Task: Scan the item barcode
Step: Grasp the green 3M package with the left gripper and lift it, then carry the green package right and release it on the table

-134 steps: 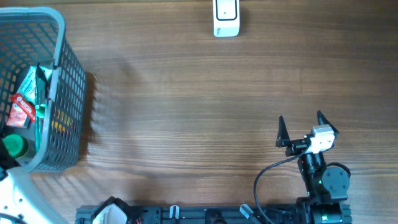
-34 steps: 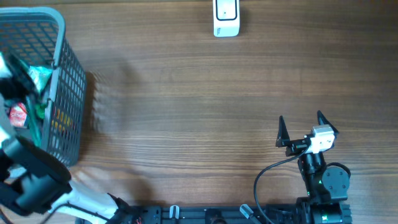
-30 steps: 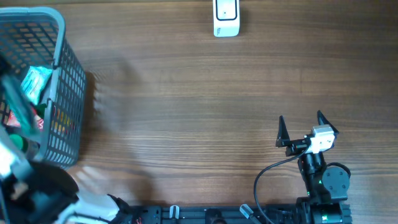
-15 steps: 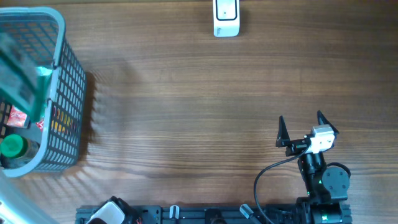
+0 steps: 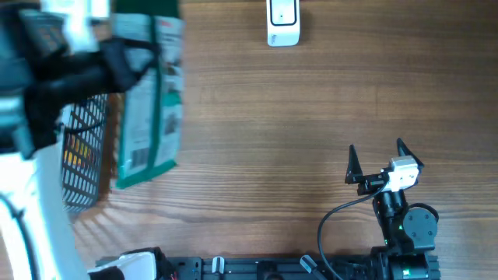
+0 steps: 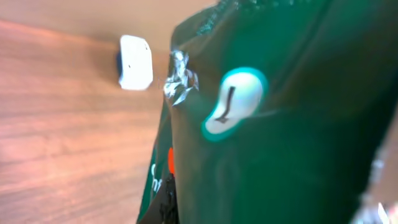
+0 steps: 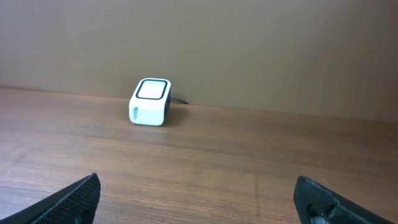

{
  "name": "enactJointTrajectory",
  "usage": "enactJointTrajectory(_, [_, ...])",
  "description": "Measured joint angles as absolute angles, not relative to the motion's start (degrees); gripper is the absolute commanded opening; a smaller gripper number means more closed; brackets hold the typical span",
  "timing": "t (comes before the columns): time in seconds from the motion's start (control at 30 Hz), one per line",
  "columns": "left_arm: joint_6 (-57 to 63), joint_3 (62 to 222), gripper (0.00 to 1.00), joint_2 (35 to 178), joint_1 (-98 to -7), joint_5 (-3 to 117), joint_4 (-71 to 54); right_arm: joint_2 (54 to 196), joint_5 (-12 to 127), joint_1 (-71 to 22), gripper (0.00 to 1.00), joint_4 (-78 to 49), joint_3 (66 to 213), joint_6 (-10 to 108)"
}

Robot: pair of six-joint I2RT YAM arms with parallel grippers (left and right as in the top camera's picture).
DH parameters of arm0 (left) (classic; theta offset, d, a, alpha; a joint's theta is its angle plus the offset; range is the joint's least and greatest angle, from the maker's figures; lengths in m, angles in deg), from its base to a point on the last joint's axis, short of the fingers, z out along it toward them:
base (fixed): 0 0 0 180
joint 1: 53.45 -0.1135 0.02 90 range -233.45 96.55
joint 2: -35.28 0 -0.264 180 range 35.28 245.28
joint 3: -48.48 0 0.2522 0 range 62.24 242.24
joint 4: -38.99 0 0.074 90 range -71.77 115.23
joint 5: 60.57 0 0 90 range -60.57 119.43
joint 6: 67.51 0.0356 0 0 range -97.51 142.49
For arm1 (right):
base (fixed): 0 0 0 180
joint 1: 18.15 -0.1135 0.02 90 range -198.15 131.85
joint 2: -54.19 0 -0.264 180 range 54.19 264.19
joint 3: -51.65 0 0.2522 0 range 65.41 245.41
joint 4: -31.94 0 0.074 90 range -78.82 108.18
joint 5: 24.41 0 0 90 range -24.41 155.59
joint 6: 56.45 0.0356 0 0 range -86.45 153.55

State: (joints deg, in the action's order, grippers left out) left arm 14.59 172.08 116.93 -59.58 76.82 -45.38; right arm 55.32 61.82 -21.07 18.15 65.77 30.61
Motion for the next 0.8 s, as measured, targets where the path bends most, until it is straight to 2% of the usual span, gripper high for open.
enactJointTrajectory(0.3, [16.69, 155.78, 0.04, 124.18, -42.16, 73.57, -34.14, 55.32, 61.82, -21.07, 1.0, 18.15, 65.77, 30.61])
enactJointTrajectory(0.8, [12.51, 130.07, 0.04, 133.82, -26.43, 73.0, -4.53, 55.32, 61.82, -21.07, 1.0, 18.15, 65.77, 30.61])
